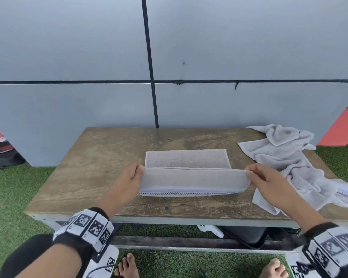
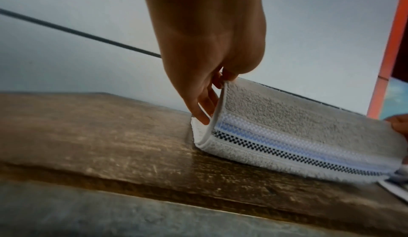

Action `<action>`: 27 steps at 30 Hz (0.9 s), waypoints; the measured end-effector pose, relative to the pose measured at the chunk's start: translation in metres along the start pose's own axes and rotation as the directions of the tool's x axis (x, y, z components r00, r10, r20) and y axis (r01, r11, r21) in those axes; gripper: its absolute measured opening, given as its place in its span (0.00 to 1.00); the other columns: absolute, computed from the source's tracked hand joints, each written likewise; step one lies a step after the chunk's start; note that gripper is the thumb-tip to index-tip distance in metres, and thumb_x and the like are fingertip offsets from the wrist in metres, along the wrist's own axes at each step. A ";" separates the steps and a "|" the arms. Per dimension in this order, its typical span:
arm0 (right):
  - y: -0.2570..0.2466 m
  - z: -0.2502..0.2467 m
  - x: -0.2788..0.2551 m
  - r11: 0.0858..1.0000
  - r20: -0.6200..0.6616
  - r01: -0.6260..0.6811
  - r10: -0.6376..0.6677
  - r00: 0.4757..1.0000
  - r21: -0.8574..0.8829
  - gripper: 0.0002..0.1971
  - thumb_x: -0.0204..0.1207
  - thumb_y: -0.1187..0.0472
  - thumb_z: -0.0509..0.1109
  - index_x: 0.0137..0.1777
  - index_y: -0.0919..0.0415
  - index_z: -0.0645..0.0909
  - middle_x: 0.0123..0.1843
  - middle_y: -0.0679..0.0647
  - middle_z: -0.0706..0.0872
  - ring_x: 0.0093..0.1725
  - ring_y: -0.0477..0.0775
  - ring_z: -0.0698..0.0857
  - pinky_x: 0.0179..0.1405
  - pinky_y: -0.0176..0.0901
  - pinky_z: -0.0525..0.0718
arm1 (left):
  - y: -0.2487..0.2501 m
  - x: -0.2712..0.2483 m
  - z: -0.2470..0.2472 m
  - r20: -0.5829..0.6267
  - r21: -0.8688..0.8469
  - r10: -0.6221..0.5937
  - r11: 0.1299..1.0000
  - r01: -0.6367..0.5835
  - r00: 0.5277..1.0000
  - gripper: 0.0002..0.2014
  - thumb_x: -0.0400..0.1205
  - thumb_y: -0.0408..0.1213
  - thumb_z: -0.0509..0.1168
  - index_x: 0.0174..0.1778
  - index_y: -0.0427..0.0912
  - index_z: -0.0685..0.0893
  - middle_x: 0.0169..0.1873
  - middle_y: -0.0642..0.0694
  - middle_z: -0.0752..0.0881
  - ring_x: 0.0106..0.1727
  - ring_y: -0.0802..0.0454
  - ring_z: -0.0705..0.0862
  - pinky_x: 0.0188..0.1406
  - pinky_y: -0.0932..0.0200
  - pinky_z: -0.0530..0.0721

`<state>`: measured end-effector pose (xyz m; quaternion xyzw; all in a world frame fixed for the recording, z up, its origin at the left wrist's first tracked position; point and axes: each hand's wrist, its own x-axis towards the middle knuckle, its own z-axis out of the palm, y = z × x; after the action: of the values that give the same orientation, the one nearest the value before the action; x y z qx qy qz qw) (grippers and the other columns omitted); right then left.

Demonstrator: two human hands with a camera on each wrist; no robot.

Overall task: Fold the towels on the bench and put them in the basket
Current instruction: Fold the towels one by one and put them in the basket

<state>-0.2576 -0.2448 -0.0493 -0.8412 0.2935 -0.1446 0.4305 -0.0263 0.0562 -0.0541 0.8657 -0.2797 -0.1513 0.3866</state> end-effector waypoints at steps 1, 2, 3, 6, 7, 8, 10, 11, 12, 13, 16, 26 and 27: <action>0.001 -0.001 0.000 1.000 0.030 -0.014 0.013 0.999 0.001 0.09 0.87 0.60 0.64 0.48 0.52 0.86 0.46 0.55 0.91 0.52 0.63 0.87 0.57 0.54 0.84 | -0.001 -0.001 0.001 0.023 -0.030 -0.015 0.999 0.015 1.000 0.16 0.92 0.49 0.49 0.44 0.45 0.73 0.38 0.43 0.76 0.36 0.48 0.75 0.37 0.51 0.83; 0.002 -0.002 0.000 1.000 0.064 -0.028 0.027 0.998 0.005 0.09 0.87 0.60 0.64 0.48 0.53 0.86 0.47 0.57 0.91 0.52 0.64 0.88 0.60 0.57 0.84 | -0.002 -0.002 0.001 0.049 -0.051 -0.034 0.998 0.036 0.998 0.17 0.91 0.51 0.48 0.45 0.45 0.73 0.41 0.40 0.78 0.41 0.43 0.79 0.44 0.44 0.88; 0.004 -0.004 0.001 0.999 0.096 -0.041 0.040 0.995 0.003 0.10 0.87 0.60 0.65 0.47 0.53 0.86 0.47 0.58 0.91 0.52 0.64 0.89 0.61 0.59 0.85 | -0.003 -0.001 0.002 0.071 -0.055 -0.054 0.997 0.058 0.996 0.18 0.91 0.52 0.47 0.46 0.45 0.74 0.45 0.38 0.80 0.46 0.38 0.83 0.50 0.39 0.89; 0.006 -0.009 0.007 0.998 0.158 -0.058 0.060 0.986 -0.014 0.09 0.87 0.61 0.65 0.48 0.56 0.86 0.46 0.59 0.91 0.48 0.62 0.91 0.60 0.64 0.87 | -0.005 -0.001 0.002 0.109 -0.031 -0.083 0.996 0.087 0.991 0.17 0.91 0.53 0.47 0.47 0.46 0.74 0.50 0.33 0.83 0.52 0.34 0.86 0.49 0.34 0.89; 0.005 -0.010 0.009 0.998 0.173 -0.061 0.062 0.983 -0.015 0.09 0.87 0.61 0.65 0.49 0.57 0.86 0.46 0.58 0.92 0.47 0.61 0.91 0.59 0.64 0.87 | -0.007 0.000 0.002 0.111 -0.036 -0.085 0.995 0.089 0.990 0.17 0.91 0.54 0.48 0.47 0.47 0.74 0.50 0.32 0.83 0.52 0.33 0.86 0.49 0.32 0.88; 0.003 -0.010 0.012 0.998 0.184 -0.064 0.067 0.981 -0.019 0.08 0.87 0.61 0.65 0.49 0.57 0.86 0.46 0.58 0.92 0.46 0.60 0.92 0.59 0.63 0.88 | -0.010 0.001 0.002 0.111 -0.043 -0.097 0.994 0.102 0.989 0.18 0.90 0.55 0.49 0.47 0.47 0.75 0.51 0.31 0.84 0.52 0.31 0.86 0.48 0.31 0.88; -0.002 -0.008 0.015 0.997 0.193 -0.072 0.074 0.978 -0.022 0.08 0.88 0.61 0.64 0.50 0.59 0.85 0.46 0.58 0.92 0.46 0.57 0.92 0.56 0.57 0.90 | -0.015 0.002 0.004 0.096 -0.039 -0.126 0.991 0.130 0.987 0.17 0.90 0.54 0.51 0.47 0.47 0.77 0.49 0.31 0.86 0.50 0.30 0.87 0.46 0.29 0.88; -0.005 -0.006 0.016 0.997 0.196 -0.078 0.078 0.977 -0.010 0.09 0.88 0.61 0.64 0.51 0.59 0.85 0.46 0.59 0.92 0.44 0.56 0.92 0.52 0.53 0.92 | -0.019 0.003 0.005 0.076 -0.026 -0.138 0.990 0.140 0.987 0.17 0.90 0.53 0.52 0.47 0.46 0.78 0.47 0.32 0.87 0.49 0.31 0.87 0.45 0.30 0.88; -0.008 -0.004 0.017 0.996 0.199 -0.085 0.083 0.977 0.005 0.09 0.88 0.61 0.63 0.51 0.60 0.84 0.46 0.60 0.92 0.43 0.54 0.92 0.47 0.48 0.92 | -0.020 0.003 0.006 0.052 -0.021 -0.147 0.989 0.149 0.988 0.16 0.90 0.51 0.53 0.47 0.45 0.79 0.45 0.33 0.87 0.47 0.31 0.88 0.44 0.30 0.88; -0.010 -0.001 0.020 0.996 0.199 -0.090 0.085 0.976 0.016 0.09 0.88 0.61 0.63 0.52 0.60 0.84 0.46 0.61 0.92 0.41 0.53 0.92 0.42 0.46 0.91 | -0.022 0.004 0.007 0.026 -0.023 -0.152 0.988 0.153 0.988 0.15 0.90 0.50 0.55 0.46 0.45 0.79 0.44 0.35 0.88 0.46 0.32 0.88 0.43 0.31 0.88; -0.016 0.010 0.033 0.996 0.184 -0.095 0.093 0.978 0.001 0.08 0.89 0.60 0.62 0.54 0.59 0.83 0.46 0.61 0.89 0.38 0.54 0.90 0.36 0.46 0.91 | -0.029 0.008 0.009 -0.047 -0.069 -0.181 0.982 0.178 0.982 0.12 0.89 0.48 0.60 0.46 0.47 0.83 0.42 0.41 0.89 0.43 0.36 0.90 0.40 0.33 0.90; -0.017 0.049 0.107 0.957 -0.006 0.004 -0.006 1.000 -0.291 0.07 0.87 0.57 0.62 0.51 0.51 0.81 0.46 0.48 0.87 0.46 0.51 0.84 0.36 0.44 0.77 | -0.040 0.051 0.014 -0.235 0.020 -0.191 0.979 0.201 0.953 0.08 0.87 0.44 0.65 0.47 0.46 0.86 0.42 0.51 0.87 0.43 0.56 0.84 0.37 0.63 0.78; -0.016 0.053 0.113 0.953 -0.017 0.001 -0.006 1.000 -0.302 0.07 0.87 0.58 0.62 0.50 0.51 0.82 0.45 0.47 0.87 0.46 0.51 0.84 0.38 0.45 0.78 | -0.042 0.056 0.015 -0.245 0.035 -0.182 0.980 0.197 0.952 0.07 0.87 0.44 0.66 0.48 0.46 0.87 0.42 0.51 0.87 0.43 0.57 0.84 0.38 0.63 0.77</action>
<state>-0.1368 -0.2733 -0.0684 -0.8962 0.3146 -0.1065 0.2940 0.0266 0.0366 -0.0984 0.9115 -0.1508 -0.0734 0.3755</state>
